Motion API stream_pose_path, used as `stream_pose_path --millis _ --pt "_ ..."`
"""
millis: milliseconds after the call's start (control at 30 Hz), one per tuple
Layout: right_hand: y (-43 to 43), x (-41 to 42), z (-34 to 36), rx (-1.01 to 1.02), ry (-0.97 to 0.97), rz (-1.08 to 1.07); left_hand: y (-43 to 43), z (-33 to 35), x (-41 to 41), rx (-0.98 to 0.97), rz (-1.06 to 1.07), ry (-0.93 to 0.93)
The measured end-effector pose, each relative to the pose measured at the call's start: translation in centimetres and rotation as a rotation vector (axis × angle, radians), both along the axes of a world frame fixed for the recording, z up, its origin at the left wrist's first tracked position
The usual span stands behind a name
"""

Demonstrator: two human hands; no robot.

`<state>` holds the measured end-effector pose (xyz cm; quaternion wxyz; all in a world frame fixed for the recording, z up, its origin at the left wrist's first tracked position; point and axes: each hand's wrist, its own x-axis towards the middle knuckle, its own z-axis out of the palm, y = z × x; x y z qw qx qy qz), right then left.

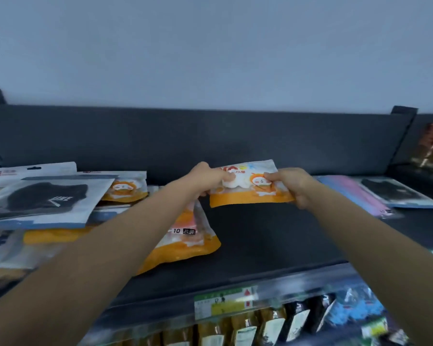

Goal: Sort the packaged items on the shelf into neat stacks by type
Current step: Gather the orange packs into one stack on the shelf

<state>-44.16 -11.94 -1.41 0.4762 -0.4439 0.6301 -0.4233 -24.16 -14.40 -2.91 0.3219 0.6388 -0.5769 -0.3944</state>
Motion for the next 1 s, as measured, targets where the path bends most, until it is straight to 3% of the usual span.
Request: stream_pose_path --millis 300,567,767,1000 --pt "-3.9 -11.8 -0.9 -0.086 0.328 0.109 -2.4 -1.4 -11.5 -0.014 0.021 0.002" --pt "-9.0 -19.0 -3.7 -0.058 0.646 0.243 -4.0 -4.0 -19.6 -0.017 0.086 -0.192" --pt "-8.8 -20.4 -4.9 -0.155 0.959 0.346 -3.3 -4.7 -21.1 -0.073 0.089 -0.434" --pt "-7.5 -19.8 -4.5 -0.253 1.104 0.343 -2.3 -3.8 -19.5 -0.107 0.143 -0.52"
